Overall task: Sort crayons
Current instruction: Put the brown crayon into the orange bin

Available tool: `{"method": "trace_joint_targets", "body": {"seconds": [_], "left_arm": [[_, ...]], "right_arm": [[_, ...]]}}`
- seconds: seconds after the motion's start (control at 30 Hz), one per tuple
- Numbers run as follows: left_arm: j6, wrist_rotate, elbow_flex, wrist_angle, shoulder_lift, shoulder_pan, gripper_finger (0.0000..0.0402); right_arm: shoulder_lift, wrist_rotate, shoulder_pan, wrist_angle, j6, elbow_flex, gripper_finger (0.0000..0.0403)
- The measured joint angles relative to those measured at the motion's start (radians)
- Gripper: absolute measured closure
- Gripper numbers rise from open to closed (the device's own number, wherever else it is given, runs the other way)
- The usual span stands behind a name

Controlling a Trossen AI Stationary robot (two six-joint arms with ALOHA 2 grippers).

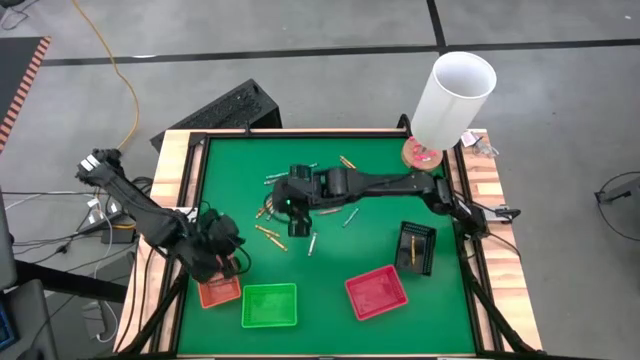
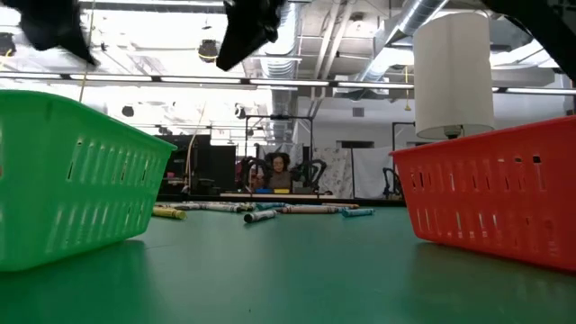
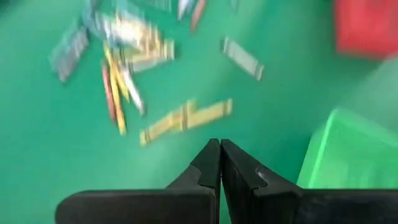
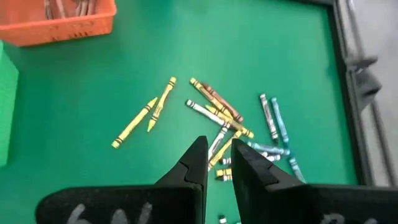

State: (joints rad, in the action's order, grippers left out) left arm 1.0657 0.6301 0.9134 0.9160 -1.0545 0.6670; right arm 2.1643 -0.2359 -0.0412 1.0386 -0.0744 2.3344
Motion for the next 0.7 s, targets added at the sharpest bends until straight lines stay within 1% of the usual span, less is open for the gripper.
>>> {"method": "trace_joint_targets", "body": {"seconds": [0.1,0.17,0.23,0.33,0.47,0.63,0.7], "left_arm": [[-0.094,0.099,-0.006,-0.020,0.088,-0.043,0.0401],[-0.134,0.120,-0.035,-0.019,0.141,-0.104,0.0401],[-0.170,0.116,-0.077,-0.037,0.180,-0.181,0.0401],[-0.260,0.051,-0.160,-0.145,0.218,-0.314,0.0401],[-0.342,-0.046,-0.255,-0.298,0.223,-0.487,0.0401],[-0.466,-0.206,-0.310,-0.420,0.171,-0.684,0.0389],[-0.527,-0.240,-0.321,-0.473,0.139,-0.738,0.0375]], "right_arm": [[0.000,-0.003,0.026,0.040,0.006,0.000,0.0337],[-0.009,-0.004,0.044,0.072,0.002,-0.001,0.0337],[-0.027,-0.005,0.062,0.096,0.000,-0.001,0.0337],[-0.058,-0.008,0.086,0.125,0.012,0.000,0.0337],[-0.085,-0.022,0.104,0.177,0.021,0.000,0.0337],[-0.144,-0.055,0.110,0.245,0.023,0.000,0.0337],[-0.162,-0.058,0.110,0.257,0.023,0.000,0.0337]]}}
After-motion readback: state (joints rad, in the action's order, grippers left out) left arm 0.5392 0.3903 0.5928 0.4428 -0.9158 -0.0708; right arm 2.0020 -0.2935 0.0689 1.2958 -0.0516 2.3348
